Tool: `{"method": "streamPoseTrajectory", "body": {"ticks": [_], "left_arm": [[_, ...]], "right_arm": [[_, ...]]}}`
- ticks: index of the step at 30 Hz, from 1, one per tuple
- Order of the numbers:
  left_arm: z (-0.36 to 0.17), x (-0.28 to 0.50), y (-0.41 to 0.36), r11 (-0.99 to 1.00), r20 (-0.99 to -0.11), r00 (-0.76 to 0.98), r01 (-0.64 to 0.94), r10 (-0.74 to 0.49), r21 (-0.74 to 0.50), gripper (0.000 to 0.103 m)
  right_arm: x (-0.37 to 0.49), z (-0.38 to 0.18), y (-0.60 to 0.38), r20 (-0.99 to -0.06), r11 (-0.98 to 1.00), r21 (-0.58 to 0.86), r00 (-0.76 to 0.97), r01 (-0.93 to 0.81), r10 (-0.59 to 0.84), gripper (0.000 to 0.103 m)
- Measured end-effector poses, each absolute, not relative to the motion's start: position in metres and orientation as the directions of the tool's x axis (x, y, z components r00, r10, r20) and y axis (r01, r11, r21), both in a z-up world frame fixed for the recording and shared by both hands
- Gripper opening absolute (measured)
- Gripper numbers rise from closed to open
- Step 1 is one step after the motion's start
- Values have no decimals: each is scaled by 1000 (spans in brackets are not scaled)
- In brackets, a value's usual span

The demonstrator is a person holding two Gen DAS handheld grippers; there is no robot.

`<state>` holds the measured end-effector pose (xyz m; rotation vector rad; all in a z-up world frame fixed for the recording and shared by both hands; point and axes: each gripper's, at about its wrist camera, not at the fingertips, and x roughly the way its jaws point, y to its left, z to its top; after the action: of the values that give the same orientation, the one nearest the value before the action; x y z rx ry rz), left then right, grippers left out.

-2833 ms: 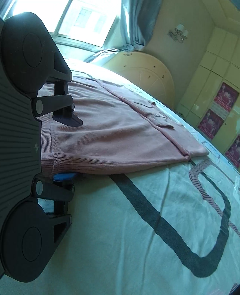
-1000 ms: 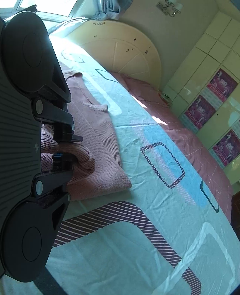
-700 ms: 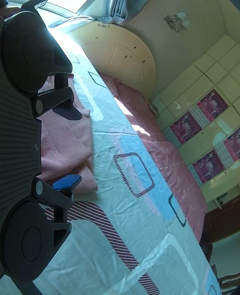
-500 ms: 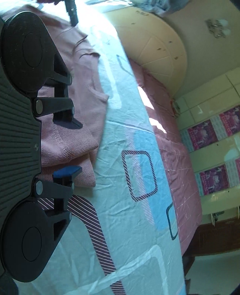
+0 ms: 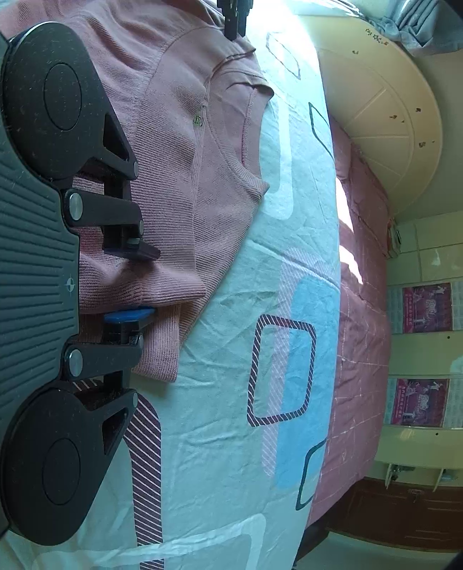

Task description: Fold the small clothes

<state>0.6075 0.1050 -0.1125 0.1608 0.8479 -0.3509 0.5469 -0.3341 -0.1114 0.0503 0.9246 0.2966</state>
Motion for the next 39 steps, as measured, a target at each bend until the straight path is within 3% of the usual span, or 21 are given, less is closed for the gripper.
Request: {"method": "streamPoseTrajectory", "body": {"ticks": [4,6,7,8,9,11,14,18,27,28,29,30,31,33,38,39], "left_arm": [[-112,611,103,913,-757,583,405,-295,-44,34],[-113,612,95,898,-762,571,438,-306,-32,30],[-115,612,90,888,-765,566,460,-306,-14,23],[-114,611,86,879,-764,568,476,-306,2,5],[-112,608,84,877,-756,582,480,-299,22,5],[-100,590,90,897,-658,685,440,-313,32,4],[-91,569,114,952,-547,793,303,-269,-30,4],[-112,589,115,976,-609,767,204,-204,-70,4],[-129,600,91,968,-673,735,221,-87,117,4],[-128,598,89,962,-672,736,232,-77,144,6],[-126,597,87,962,-675,736,220,-53,164,18],[-120,594,86,962,-674,739,198,-20,188,26],[-111,586,83,961,-653,757,187,-8,205,44],[-93,568,74,965,-619,783,199,-54,168,47],[-90,531,2,924,-632,722,382,-281,27,67],[-96,529,-11,912,-642,705,410,-301,23,68]], "right_arm": [[548,-109,-333,-780,954,184,555,-235,287,28],[547,-108,-328,-781,954,153,559,-259,277,27],[546,-108,-326,-783,953,136,560,-271,271,21],[546,-108,-324,-783,949,139,556,-283,280,13],[544,-107,-323,-781,948,134,557,-289,280,9],[537,-100,-324,-761,943,140,577,-301,297,8],[516,-77,-359,-595,924,327,717,-197,363,7],[528,-99,-359,-624,948,291,727,-126,289,7],[543,-122,-334,-710,986,120,685,-113,165,7],[542,-120,-331,-715,988,101,682,-118,155,7],[542,-118,-331,-720,990,84,680,-116,141,9],[539,-113,-328,-713,994,54,693,-95,105,29],[532,-103,-325,-680,997,19,730,-72,66,50],[519,-89,-318,-648,993,60,753,-99,114,51],[496,-82,-238,-646,918,149,667,-367,372,48],[496,-85,-222,-651,900,164,641,-404,406,46]]}}
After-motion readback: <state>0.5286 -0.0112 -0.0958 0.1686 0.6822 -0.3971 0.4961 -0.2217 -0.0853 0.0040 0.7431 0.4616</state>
